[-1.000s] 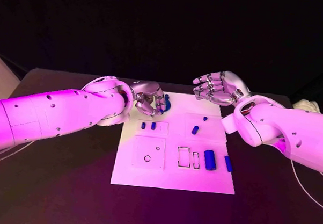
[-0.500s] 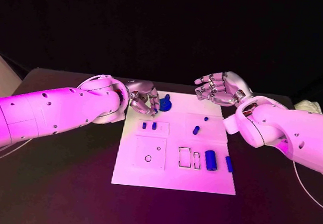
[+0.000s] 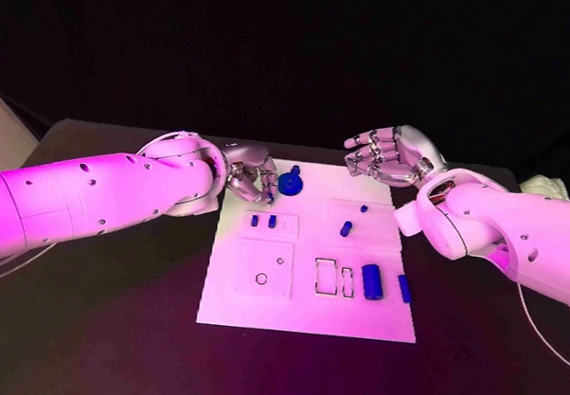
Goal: Assemble the parts on the task board
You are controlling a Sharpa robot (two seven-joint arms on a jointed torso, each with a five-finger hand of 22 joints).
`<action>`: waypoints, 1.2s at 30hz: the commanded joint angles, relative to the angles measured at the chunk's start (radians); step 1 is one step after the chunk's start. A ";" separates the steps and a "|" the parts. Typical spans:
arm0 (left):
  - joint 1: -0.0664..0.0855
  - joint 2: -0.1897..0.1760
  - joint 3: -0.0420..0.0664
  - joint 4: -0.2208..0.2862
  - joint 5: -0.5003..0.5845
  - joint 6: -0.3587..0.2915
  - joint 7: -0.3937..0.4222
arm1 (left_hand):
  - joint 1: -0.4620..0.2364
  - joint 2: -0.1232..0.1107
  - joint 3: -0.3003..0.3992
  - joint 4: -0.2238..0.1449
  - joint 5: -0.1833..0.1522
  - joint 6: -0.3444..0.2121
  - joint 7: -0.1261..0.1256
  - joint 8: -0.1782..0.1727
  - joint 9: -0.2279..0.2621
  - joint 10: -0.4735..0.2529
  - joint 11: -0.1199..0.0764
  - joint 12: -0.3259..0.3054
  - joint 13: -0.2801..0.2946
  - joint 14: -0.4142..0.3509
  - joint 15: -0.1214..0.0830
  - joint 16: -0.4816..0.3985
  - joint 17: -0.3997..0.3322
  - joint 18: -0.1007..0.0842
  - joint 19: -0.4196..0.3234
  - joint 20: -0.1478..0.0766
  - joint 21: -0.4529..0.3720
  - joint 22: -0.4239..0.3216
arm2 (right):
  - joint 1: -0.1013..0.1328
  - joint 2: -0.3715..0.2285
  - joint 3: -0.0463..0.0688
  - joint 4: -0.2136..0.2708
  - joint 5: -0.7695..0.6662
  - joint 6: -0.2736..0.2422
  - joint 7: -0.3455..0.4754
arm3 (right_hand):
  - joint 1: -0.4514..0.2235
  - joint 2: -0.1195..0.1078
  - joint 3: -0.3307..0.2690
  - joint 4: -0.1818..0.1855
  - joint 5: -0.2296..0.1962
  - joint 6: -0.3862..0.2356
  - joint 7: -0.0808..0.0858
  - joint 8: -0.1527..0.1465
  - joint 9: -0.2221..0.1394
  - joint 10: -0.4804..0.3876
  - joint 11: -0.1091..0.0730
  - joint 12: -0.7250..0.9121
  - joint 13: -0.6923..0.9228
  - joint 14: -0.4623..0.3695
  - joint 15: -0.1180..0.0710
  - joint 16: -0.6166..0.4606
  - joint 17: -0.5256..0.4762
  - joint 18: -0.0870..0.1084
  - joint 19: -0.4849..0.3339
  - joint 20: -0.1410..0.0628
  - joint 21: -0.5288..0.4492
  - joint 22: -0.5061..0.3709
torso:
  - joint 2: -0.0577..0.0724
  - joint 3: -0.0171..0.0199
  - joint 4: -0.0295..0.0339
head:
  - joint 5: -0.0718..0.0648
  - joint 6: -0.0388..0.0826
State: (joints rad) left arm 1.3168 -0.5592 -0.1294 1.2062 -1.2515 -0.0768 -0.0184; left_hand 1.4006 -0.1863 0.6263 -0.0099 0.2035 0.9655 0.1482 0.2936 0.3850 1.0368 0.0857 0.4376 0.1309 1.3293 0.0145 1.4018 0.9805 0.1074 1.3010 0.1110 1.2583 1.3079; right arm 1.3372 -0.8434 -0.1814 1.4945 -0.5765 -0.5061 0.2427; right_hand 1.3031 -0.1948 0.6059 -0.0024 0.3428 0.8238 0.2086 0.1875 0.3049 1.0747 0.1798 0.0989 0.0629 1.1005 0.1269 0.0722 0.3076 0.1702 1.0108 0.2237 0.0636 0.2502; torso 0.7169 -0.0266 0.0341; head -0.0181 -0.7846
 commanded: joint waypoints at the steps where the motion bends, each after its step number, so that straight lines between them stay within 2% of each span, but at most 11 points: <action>1: 0.000 0.009 -0.001 -0.009 -0.024 0.029 -0.005 | -0.010 0.002 0.001 -0.004 0.002 0.008 0.000 -0.005 0.000 0.008 -0.001 -0.004 -0.001 0.008 0.001 0.003 -0.001 -0.015 0.005 0.002 0.006 0.006 | 0.000 0.000 0.000 0.002 -0.006 0.014 0.010 | 0.000 0.007 0.001 -0.005 0.005 0.000 0.039 -0.005 -0.001 0.002 -0.001 -0.007 0.000 0.002 -0.001 -0.001 -0.001 0.012 0.008 0.002 0.002 -0.001 | 0.000 -0.0009 -0.0006 | 0.001 0.000; 12: 0.000 0.020 -0.002 -0.024 -0.033 0.027 -0.007 | -0.013 0.002 0.000 -0.004 0.000 0.010 0.000 -0.007 0.000 0.012 -0.001 -0.009 -0.001 0.009 0.001 0.003 0.000 -0.016 0.006 0.002 0.006 0.007 | 0.000 0.000 0.000 0.002 -0.006 0.013 0.011 | 0.000 0.007 0.001 -0.005 0.005 0.000 0.039 -0.005 -0.001 0.002 -0.001 -0.007 0.000 0.002 -0.001 -0.001 -0.001 0.012 0.008 0.002 0.002 -0.001 | 0.000 -0.0006 -0.0003 | 0.001 -0.003; 36: 0.000 0.014 -0.002 -0.012 -0.016 0.059 -0.010 | -0.010 0.008 0.002 -0.010 0.001 0.019 -0.002 -0.008 0.002 0.025 -0.003 -0.019 -0.001 0.007 -0.001 0.001 -0.009 -0.016 0.007 0.002 0.008 0.008 | 0.000 0.002 0.000 -0.001 -0.006 0.014 0.012 | 0.000 0.007 0.001 -0.005 0.005 0.000 0.039 -0.005 -0.001 0.002 -0.001 -0.007 0.000 0.002 -0.001 -0.001 -0.001 0.012 0.008 0.002 0.002 -0.001 | 0.000 -0.0014 0.0008 | 0.000 -0.005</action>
State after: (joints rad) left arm 1.3164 -0.5458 -0.1322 1.1908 -1.2735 -0.0376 -0.0290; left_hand 1.3966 -0.1823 0.6292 -0.0127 0.2034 0.9762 0.1446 0.2894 0.3885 1.0566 0.0806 0.4238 0.1305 1.3293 0.0145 1.4018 0.9724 0.1074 1.3009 0.1110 1.2623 1.3076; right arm 1.3370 -0.8422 -0.1814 1.4928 -0.5765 -0.5054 0.2431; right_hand 1.3031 -0.1948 0.6059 -0.0024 0.3428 0.8238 0.2086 0.1875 0.3049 1.0747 0.1798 0.0989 0.0629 1.1005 0.1269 0.0722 0.3078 0.1701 1.0107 0.2237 0.0636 0.2504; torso 0.7171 -0.0278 0.0345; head -0.0179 -0.7909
